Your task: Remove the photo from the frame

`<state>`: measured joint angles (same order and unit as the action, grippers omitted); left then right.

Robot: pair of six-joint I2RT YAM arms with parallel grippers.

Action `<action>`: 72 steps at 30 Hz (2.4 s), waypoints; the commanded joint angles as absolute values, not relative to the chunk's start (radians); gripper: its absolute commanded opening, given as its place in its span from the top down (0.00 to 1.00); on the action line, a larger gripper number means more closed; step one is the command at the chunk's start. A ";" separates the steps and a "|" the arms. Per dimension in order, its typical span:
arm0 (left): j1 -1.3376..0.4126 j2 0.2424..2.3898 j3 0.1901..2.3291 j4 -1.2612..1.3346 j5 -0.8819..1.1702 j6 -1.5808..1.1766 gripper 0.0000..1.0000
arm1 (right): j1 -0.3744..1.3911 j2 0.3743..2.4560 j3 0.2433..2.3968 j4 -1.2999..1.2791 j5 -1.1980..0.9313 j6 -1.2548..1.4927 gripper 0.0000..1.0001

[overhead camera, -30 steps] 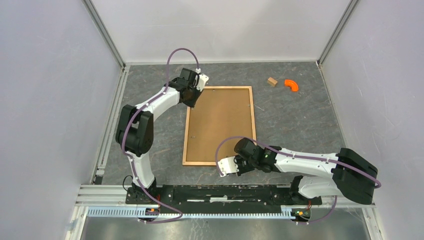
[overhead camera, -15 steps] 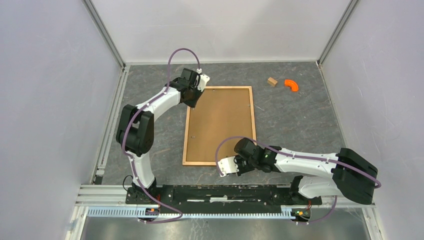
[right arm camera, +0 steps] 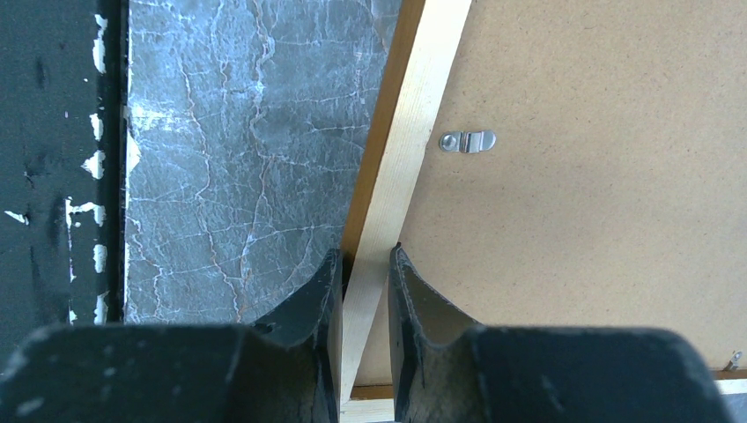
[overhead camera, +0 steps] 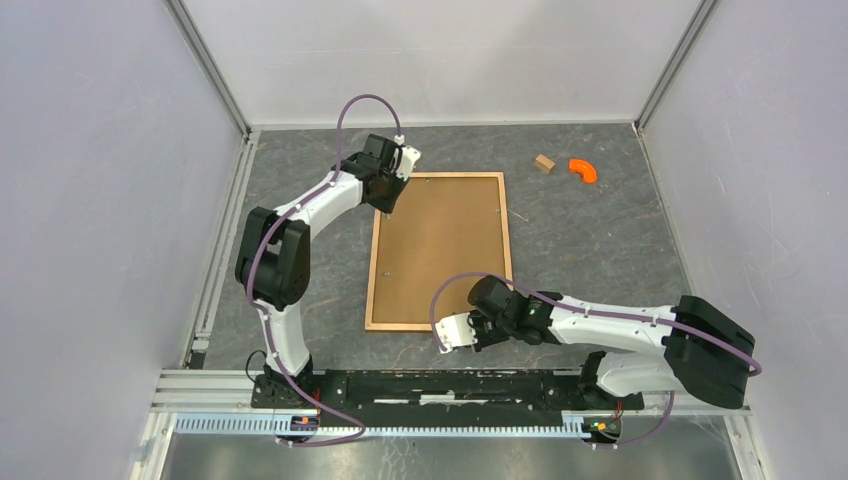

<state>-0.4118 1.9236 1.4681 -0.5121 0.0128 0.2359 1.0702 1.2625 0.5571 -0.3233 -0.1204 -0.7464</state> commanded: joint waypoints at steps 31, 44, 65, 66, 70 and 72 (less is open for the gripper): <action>-0.400 1.823 1.623 -0.552 0.121 0.134 0.98 | 0.906 1.187 0.575 -0.381 -0.370 -0.713 0.53; -0.357 1.542 1.440 -0.581 0.158 0.069 0.98 | 0.519 1.011 0.611 -0.169 -0.212 -0.314 0.25; -0.322 1.382 1.279 -0.554 0.178 0.043 0.98 | 0.309 1.312 0.656 -0.032 -0.197 -0.002 0.27; -0.321 1.381 1.277 -0.554 0.179 0.043 0.98 | 0.310 1.329 0.658 -0.020 -0.200 0.018 0.27; -0.314 1.379 1.272 -0.551 0.188 0.035 0.98 | 0.310 1.412 0.688 -0.015 -0.212 0.043 0.28; -0.311 1.377 1.269 -0.548 0.197 0.031 0.98 | 0.312 1.444 0.696 -0.010 -0.220 0.050 0.30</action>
